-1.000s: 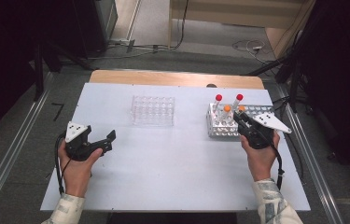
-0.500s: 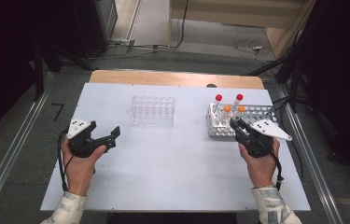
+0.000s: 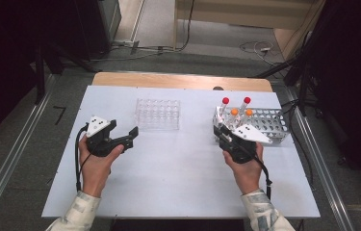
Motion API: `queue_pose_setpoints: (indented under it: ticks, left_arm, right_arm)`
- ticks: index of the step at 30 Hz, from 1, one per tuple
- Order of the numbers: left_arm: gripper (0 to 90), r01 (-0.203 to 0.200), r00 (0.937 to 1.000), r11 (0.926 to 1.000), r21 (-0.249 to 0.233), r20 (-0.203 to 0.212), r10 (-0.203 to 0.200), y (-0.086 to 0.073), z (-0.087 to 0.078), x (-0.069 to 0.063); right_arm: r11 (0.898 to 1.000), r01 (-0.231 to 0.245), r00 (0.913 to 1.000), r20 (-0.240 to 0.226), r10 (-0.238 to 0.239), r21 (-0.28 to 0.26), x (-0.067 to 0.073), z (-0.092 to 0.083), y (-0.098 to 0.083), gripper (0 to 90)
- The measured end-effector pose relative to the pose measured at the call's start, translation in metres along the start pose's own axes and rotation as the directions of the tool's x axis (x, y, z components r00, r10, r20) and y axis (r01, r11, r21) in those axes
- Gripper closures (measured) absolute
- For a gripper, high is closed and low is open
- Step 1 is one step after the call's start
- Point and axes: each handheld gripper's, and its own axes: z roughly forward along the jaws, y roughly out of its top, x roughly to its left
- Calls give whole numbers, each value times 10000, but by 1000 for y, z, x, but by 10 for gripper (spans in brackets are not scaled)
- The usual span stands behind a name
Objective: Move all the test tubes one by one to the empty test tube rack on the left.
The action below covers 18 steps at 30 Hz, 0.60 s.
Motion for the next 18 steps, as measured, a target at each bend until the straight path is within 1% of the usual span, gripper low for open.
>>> queue_pose_setpoints:
  ticks: [2, 3, 4, 5, 8, 11, 14, 16, 17, 18]
  left_arm:
    - [196, -56, 9999, 10000, -12, 136, 56, 2, 5, -5]
    - [197, -95, 9996, 9999, -37, 270, 96, 3, 7, -8]
    - [198, -140, 9989, 9999, -54, 452, 142, 4, 10, -11]
    - [198, -193, 9977, 9998, -17, 647, 193, 5, 13, -15]
    - [199, -512, 9919, 9987, -2, 1164, 509, 11, 21, -29]
    - [214, -879, 9864, 9961, 54, 1398, 862, 16, 30, -45]
    - [235, -1312, 9795, 9913, 131, 1557, 1276, 21, 39, -57]
    - [256, -1408, 9746, 9900, 96, 1772, 1369, 23, 43, -63]
    - [271, -1424, 9731, 9898, 84, 1841, 1384, 24, 45, -66]
    - [285, -1484, 9705, 9889, 117, 1937, 1433, 24, 46, -69]
  right_arm:
    - [9998, 83, 9999, -152, -81, 158, 9, 9, -2, 731]
    - [9998, 76, 9997, -247, -71, 196, 13, 13, -3, 731]
    - [9996, 157, 9991, -406, -148, 235, 20, 22, -4, 731]
    - [9996, 157, 9991, -406, -148, 235, 20, 22, -4, 731]
    - [9995, 168, 9975, -691, -149, 270, 31, 34, -4, 731]
    - [9992, 251, 9958, -893, -221, 327, 42, 45, -4, 732]
    - [9986, 349, 9942, -1034, -307, 394, 50, 52, -4, 732]
    - [9980, 473, 9931, -1090, -424, 421, 54, 56, -4, 731]
    - [9975, 539, 9926, -1109, -486, 448, 56, 57, -3, 731]
    - [9976, 535, 9923, -1144, -483, 430, 58, 59, -3, 731]
